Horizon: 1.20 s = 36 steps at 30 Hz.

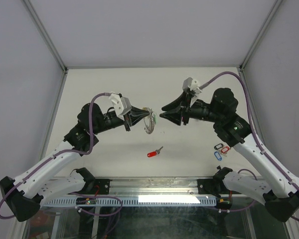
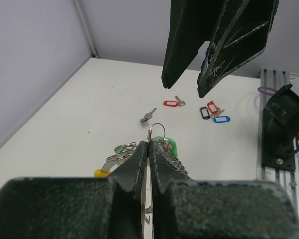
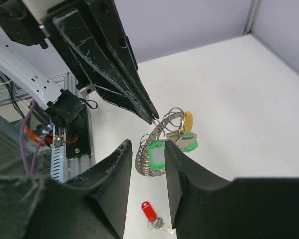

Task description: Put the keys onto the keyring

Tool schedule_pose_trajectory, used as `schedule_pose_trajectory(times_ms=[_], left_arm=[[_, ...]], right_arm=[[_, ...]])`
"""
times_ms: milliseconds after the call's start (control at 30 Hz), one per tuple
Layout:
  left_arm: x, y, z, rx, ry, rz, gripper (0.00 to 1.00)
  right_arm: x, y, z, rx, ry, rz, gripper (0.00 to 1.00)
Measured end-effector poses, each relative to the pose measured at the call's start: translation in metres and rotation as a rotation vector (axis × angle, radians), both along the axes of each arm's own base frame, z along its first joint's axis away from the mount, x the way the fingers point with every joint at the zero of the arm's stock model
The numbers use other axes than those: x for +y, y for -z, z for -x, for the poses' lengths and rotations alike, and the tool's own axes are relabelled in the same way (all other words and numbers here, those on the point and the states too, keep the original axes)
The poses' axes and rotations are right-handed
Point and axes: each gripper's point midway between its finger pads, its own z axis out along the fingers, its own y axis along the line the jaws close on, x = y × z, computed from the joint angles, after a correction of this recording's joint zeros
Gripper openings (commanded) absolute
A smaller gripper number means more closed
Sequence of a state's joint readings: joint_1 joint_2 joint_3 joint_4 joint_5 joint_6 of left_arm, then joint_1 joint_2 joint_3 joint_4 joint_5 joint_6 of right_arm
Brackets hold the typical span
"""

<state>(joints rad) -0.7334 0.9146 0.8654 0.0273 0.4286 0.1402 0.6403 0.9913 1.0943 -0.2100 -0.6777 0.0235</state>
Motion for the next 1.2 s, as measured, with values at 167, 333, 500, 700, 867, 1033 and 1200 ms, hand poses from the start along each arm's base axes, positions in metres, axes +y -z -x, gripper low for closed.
schedule_pose_trajectory(times_ms=[167, 333, 500, 700, 867, 1033, 1200], left_arm=[[-0.001, -0.013, 0.014, 0.016, 0.051, 0.063, 0.00], [0.001, -0.026, 0.026, 0.012, 0.095, 0.108, 0.00], [-0.001, -0.032, 0.040, 0.016, 0.160, 0.131, 0.00], [-0.002, -0.034, 0.047, 0.021, 0.201, 0.139, 0.00], [-0.003, -0.034, 0.052, 0.030, 0.225, 0.139, 0.00], [-0.004, -0.035, 0.055, 0.027, 0.242, 0.140, 0.00], [-0.004, -0.034, 0.057, 0.029, 0.255, 0.136, 0.00]], right_arm=[[-0.008, -0.023, 0.013, -0.203, -0.035, -0.064, 0.39], [-0.008, -0.037, 0.021, -0.312, -0.080, -0.100, 0.43], [-0.003, -0.035, 0.028, -0.325, -0.144, -0.105, 0.43], [0.002, -0.029, 0.031, -0.299, -0.198, -0.100, 0.43], [0.005, -0.028, 0.034, -0.281, -0.229, -0.106, 0.43], [0.007, -0.027, 0.035, -0.269, -0.245, -0.112, 0.42], [0.011, -0.024, 0.035, -0.252, -0.263, -0.110, 0.41]])
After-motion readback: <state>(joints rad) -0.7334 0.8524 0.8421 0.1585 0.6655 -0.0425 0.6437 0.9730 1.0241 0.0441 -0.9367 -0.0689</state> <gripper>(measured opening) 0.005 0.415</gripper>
